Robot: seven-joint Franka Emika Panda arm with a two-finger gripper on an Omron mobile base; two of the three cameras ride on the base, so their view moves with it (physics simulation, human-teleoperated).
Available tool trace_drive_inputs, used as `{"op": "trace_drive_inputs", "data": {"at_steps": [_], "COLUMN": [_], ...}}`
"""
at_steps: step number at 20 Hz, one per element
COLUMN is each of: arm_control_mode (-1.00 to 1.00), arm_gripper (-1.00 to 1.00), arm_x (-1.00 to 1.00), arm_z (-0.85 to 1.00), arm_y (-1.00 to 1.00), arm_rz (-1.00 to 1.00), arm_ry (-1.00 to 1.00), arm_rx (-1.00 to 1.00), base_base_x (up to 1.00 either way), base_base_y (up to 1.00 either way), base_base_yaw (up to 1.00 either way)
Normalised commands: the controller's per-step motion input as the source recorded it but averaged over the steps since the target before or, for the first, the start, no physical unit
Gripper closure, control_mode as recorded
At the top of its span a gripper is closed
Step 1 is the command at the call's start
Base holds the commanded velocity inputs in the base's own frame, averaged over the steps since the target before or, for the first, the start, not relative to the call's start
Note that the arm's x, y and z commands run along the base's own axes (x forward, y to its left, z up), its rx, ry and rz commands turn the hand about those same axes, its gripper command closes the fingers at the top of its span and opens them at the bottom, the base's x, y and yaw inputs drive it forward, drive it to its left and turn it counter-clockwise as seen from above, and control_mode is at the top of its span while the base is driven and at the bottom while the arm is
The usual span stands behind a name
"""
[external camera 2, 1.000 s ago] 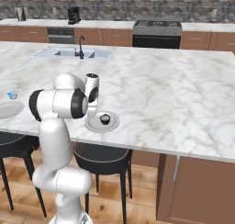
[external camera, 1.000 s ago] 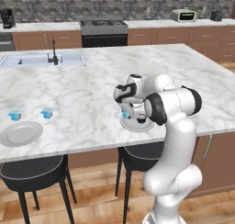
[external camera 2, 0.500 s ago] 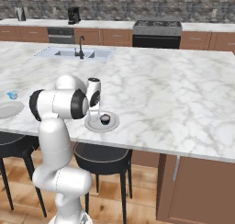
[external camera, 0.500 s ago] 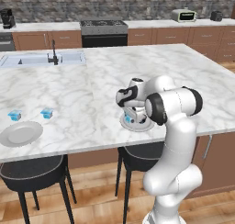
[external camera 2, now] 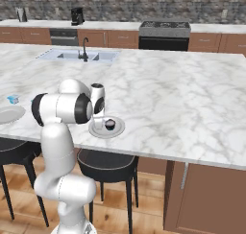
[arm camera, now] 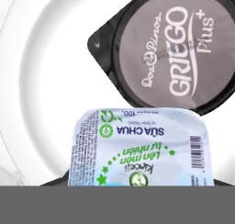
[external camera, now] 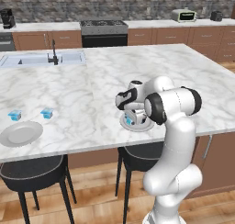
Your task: Place two yogurt containers on each plate.
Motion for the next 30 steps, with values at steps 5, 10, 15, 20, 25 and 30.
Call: {"op": "trace_drive_inputs", "data": {"at_steps": [5, 10, 15, 20, 25, 30], "arm_control_mode": [-1.00, -1.00, -1.00, -1.00, -1.00, -1.00], "arm_gripper": [1.00, -1.00, -1.00, -1.00, -1.00, -1.00], "arm_x": [0.21, 0.01, -0.01, -0.02, -0.08, -0.07], "arm_z": [-0.11, -0.11, -0.03, 0.00, 0.00, 0.00], "arm_y": [0.00, 0.00, -0.03, -0.05, 0.00, 0.01], "arm_rz": [0.00, 0.00, 0.00, 0.00, 0.00, 0.00], "arm_ry": [0.00, 0.00, 0.00, 0.00, 0.00, 0.00], "arm_rx": [-0.07, -0.03, 0.00, 0.00, 0.00, 0.00], "base_base_x": [0.00, 0.00, 0.00, 0.00, 0.00, 0.00], "base_base_y": [0.00, 0.00, 0.00, 0.00, 0.00, 0.00], "base_base_yaw": [0.00, 0.00, 0.00, 0.00, 0.00, 0.00]}}
